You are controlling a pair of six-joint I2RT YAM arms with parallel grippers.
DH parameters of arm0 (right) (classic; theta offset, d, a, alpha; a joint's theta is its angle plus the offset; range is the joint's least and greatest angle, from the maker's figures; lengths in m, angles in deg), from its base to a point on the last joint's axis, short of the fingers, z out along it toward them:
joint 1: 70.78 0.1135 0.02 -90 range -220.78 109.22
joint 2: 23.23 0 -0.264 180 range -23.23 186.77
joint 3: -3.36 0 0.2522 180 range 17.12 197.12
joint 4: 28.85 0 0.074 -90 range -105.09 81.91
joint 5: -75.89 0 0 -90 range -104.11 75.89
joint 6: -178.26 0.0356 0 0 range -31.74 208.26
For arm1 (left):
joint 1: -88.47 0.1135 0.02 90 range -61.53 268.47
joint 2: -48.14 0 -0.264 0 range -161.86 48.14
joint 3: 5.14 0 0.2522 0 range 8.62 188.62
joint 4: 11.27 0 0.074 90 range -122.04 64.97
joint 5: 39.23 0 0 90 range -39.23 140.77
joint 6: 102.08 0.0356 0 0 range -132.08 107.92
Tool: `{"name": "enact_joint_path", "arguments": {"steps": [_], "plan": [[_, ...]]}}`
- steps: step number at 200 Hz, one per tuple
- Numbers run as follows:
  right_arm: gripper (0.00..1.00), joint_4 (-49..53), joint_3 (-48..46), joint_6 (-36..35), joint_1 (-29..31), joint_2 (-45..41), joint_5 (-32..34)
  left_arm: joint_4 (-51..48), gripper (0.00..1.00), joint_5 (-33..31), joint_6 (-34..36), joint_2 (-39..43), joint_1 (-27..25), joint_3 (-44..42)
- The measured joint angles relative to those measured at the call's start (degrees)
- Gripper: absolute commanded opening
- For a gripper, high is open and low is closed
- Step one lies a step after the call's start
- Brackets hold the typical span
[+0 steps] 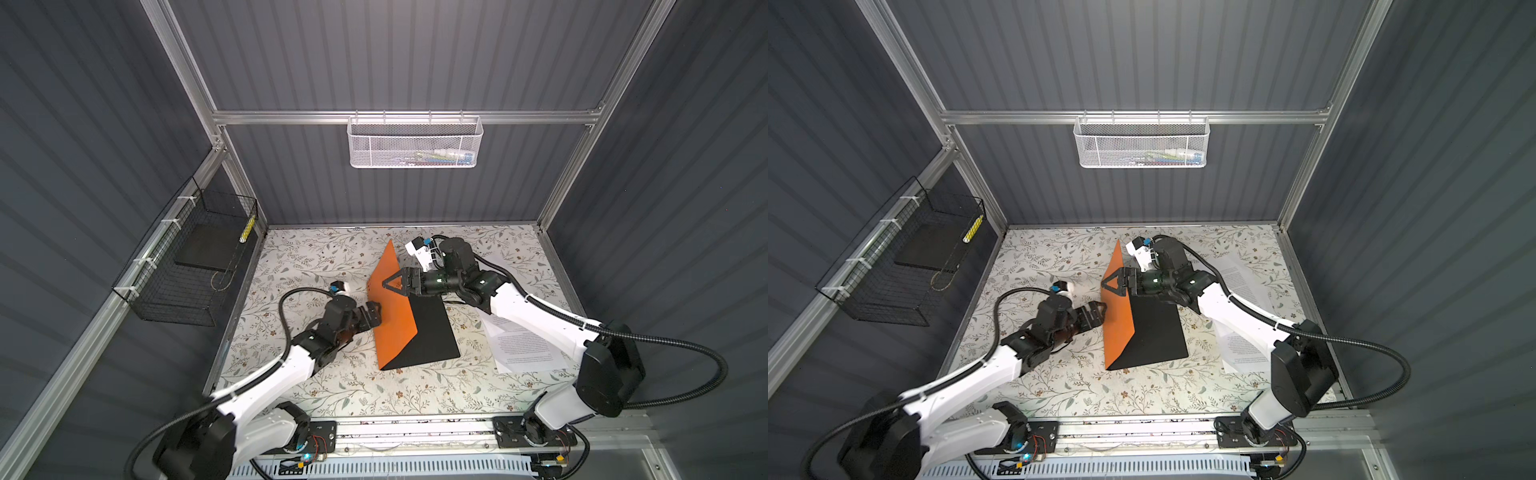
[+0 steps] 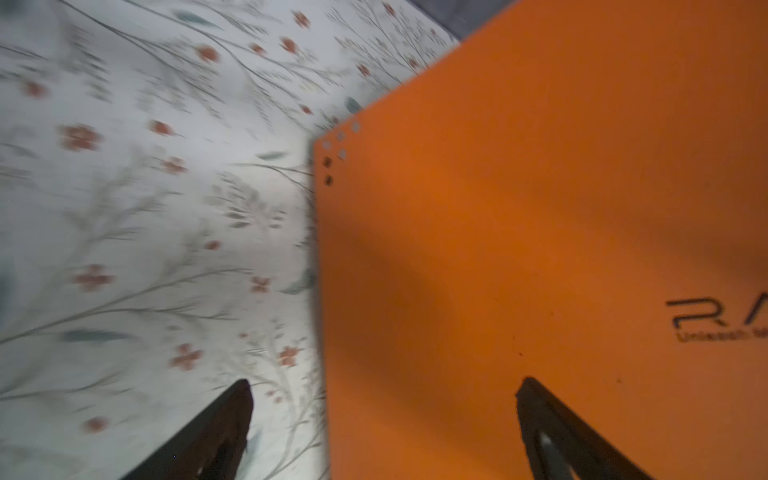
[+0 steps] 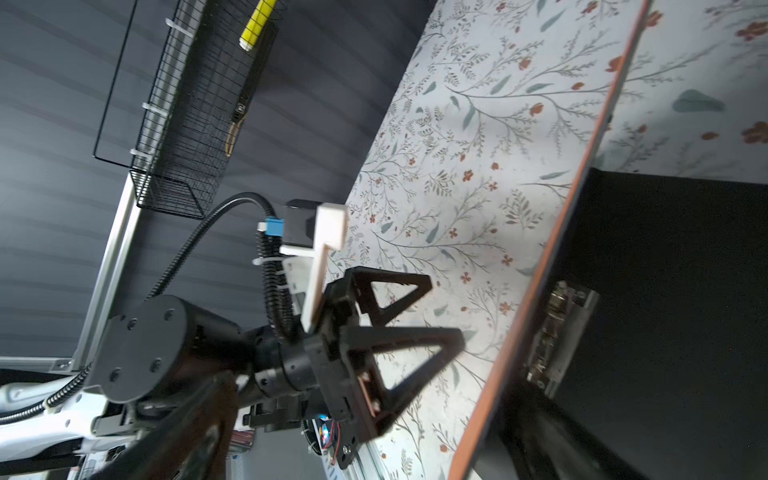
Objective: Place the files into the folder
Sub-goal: 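Lift and swing the orange cover open with the right gripper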
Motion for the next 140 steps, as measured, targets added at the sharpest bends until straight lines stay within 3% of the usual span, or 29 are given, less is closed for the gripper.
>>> {"name": "enact_joint_path", "arguments": {"steps": [30, 76, 119, 140], "plan": [[0.99, -2.56, 6.78, 1.18, 3.87, 7.69, -2.6, -21.24, 1.0, -11.47, 0.59, 12.24, 4.79, 15.74], [0.98, -0.28, 15.15, -0.87, 10.16, 17.03, -3.8, -39.23, 1.0, -20.87, 4.57, 13.27, 4.76, 34.34], [0.91, 10.99, 18.27, -9.79, 12.26, 18.08, 5.51, -45.24, 1.0, -24.44, 12.22, 9.07, 4.76, 46.71], [0.82, 13.94, 17.31, -12.63, 11.65, 16.76, 9.14, -44.26, 1.0, -23.45, 15.21, 8.11, 4.76, 47.47]]}}
